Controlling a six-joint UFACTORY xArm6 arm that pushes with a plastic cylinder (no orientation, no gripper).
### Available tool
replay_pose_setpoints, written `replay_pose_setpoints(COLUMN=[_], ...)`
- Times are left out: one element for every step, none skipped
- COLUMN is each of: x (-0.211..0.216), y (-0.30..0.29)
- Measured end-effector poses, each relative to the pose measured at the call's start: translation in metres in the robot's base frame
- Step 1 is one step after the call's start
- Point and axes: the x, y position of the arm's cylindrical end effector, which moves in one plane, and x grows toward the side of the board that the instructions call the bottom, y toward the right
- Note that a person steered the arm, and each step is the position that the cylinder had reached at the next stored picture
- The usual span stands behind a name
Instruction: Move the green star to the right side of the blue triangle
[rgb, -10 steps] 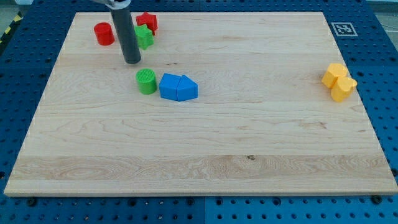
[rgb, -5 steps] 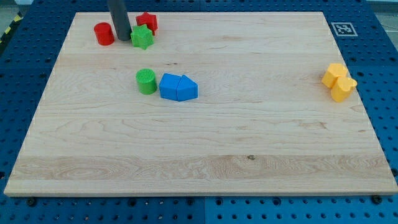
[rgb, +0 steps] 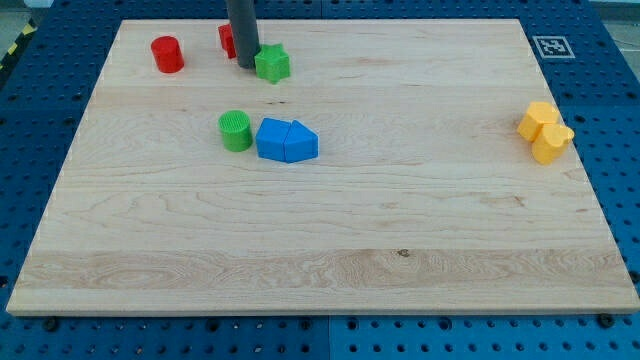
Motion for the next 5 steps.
replay_pose_setpoints(x=[0.001,0.001,0.003,0.004,0.004], y=[0.017,0.017,0.04,0.052,0.07])
